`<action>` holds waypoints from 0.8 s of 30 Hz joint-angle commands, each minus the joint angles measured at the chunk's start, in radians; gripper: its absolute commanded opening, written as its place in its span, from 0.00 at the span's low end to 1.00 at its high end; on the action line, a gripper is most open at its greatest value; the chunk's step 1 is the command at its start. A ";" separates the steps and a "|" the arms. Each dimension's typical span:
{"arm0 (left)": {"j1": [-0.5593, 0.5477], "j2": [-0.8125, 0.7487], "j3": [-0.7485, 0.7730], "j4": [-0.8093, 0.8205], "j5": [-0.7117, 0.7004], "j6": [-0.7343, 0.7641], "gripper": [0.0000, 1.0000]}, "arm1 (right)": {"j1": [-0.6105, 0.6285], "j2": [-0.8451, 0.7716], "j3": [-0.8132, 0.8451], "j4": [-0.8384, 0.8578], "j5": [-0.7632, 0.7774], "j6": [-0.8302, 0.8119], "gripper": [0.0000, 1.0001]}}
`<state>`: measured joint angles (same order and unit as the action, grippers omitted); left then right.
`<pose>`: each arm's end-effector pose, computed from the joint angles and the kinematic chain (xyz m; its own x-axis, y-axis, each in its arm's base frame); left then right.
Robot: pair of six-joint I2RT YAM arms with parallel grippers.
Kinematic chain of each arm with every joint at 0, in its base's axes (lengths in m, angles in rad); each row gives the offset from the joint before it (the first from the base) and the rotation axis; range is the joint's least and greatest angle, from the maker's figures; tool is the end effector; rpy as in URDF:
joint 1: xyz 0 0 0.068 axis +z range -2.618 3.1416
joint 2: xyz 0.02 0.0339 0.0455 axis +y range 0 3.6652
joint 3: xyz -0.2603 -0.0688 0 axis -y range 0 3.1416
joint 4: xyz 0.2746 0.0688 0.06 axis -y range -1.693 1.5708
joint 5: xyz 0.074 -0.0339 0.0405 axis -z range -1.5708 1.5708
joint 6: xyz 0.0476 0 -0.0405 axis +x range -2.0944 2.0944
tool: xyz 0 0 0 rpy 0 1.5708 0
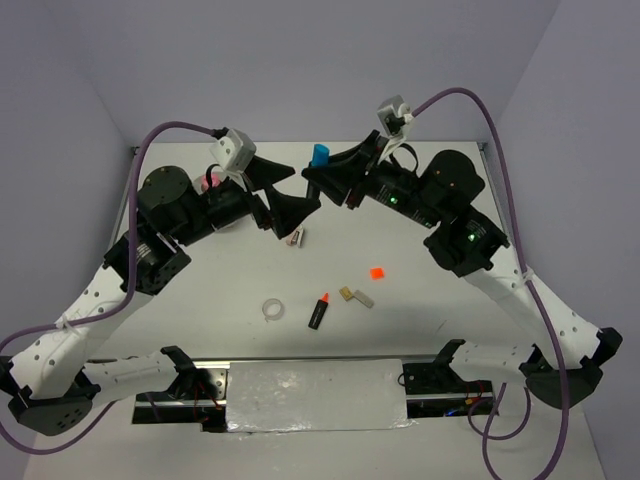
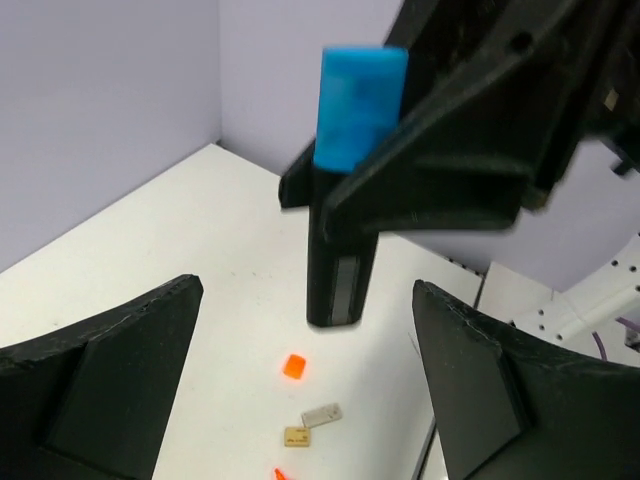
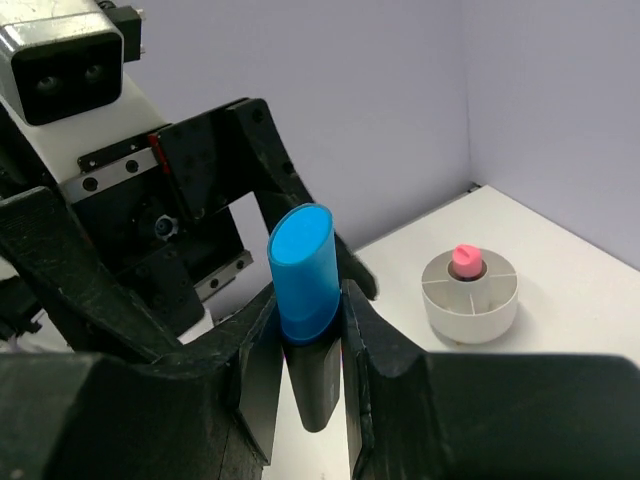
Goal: Sort the stationery into containers
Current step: Close the pen cap on the pen.
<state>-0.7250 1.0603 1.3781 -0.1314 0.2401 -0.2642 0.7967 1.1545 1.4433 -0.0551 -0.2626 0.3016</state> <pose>0.1819 -0.1763 0.5057 -0.0800 -0.2680 -0.9601 0.8268 0.5201 -0.2141 0.1852 0.2071 0.5151 -0.1030 0.3050 -0.9468 -0.8760 0.4230 0.2316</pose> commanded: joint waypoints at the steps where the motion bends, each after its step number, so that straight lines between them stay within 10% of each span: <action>1: 0.006 -0.025 0.050 -0.014 0.074 0.017 0.99 | -0.106 -0.039 0.028 0.028 -0.282 -0.006 0.00; 7: 0.019 0.019 0.110 0.009 0.474 -0.072 0.95 | -0.231 0.019 0.112 0.094 -0.768 0.131 0.00; 24: 0.021 0.072 0.001 0.393 0.604 -0.354 0.70 | -0.218 0.008 0.062 0.284 -0.850 0.278 0.00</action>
<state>-0.7090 1.1305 1.3941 0.0902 0.7925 -0.5365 0.5701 1.1809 1.5108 0.1688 -1.0966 0.5652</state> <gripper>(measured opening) 0.707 0.324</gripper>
